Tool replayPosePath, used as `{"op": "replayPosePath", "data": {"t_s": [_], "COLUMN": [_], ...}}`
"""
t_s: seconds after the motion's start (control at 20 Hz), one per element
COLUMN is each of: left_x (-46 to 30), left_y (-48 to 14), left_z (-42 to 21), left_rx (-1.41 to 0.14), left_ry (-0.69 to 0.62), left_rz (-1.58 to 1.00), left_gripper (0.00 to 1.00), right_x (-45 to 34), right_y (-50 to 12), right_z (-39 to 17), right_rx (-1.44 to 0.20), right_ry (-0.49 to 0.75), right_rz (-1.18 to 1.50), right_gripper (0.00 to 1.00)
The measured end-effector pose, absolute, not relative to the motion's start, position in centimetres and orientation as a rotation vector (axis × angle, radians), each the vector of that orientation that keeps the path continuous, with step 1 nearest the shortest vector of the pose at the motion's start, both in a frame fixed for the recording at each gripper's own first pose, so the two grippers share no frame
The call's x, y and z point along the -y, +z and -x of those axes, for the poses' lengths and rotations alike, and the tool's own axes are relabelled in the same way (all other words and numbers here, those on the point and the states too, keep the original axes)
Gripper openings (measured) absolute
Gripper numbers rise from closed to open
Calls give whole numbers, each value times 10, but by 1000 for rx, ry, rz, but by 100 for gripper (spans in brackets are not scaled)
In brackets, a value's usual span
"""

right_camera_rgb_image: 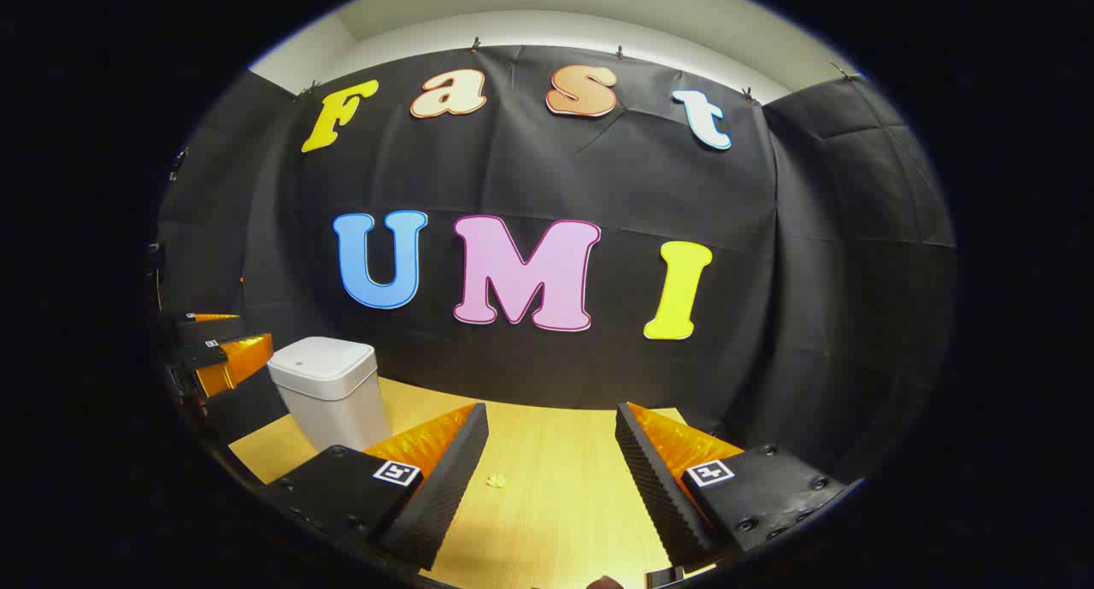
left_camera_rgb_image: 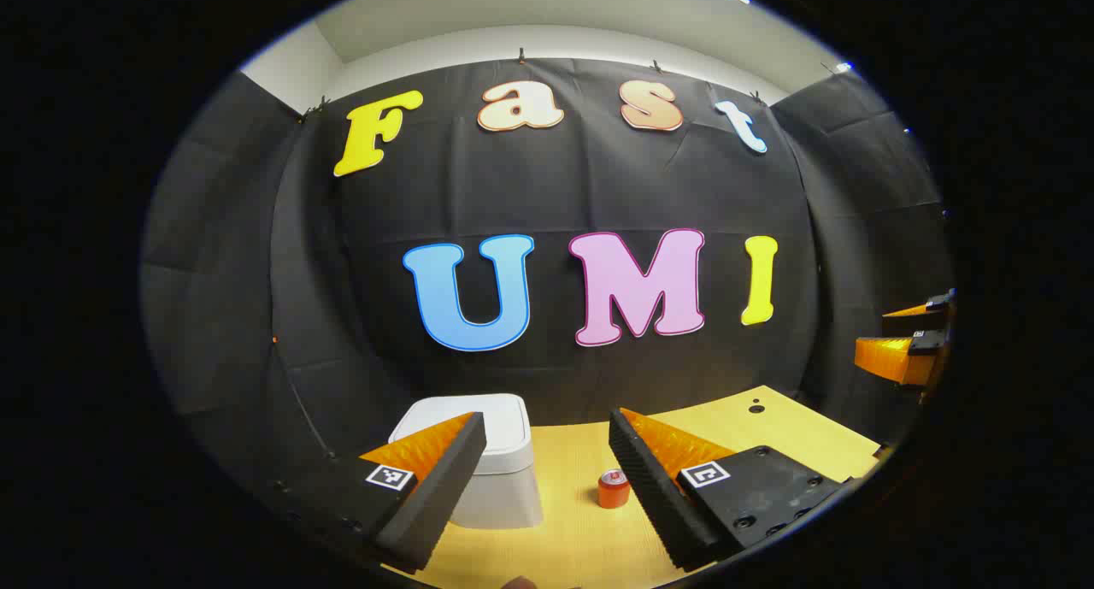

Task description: Press the lid of the desktop garbage bin to open it, pick up the crumpled paper on the desktop and throw it into the bin, then pick up the pop can on the desktop and drop it into the bin, and finally close the garbage bin lid.

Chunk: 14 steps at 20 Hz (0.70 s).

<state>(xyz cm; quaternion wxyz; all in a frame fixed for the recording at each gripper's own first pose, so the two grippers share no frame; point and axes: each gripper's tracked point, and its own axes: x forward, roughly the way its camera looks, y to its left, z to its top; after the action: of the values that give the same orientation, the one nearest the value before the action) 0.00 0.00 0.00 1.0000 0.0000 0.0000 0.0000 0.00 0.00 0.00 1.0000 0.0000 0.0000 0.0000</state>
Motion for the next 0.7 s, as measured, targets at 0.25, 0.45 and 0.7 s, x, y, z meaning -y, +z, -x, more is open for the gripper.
{"op": "replayPosePath", "data": {"t_s": [0.25, 0.45, 0.7], "left_x": [-7, -12, -17], "left_y": [-3, -1, 3], "left_z": [-4, -8, -11], "left_rx": [-9, -10, 1], "left_ry": [8, 8, 11], "left_rz": [-1, -7, -14], "left_gripper": [98, 98, 98], "right_x": [8, 10, 8], "right_y": [4, 5, 10], "right_z": [3, 2, -2], "right_rx": [14, 17, 33], "right_ry": [-21, -27, -31], "right_rz": [19, 25, 25], "right_gripper": [96, 96, 96]}}
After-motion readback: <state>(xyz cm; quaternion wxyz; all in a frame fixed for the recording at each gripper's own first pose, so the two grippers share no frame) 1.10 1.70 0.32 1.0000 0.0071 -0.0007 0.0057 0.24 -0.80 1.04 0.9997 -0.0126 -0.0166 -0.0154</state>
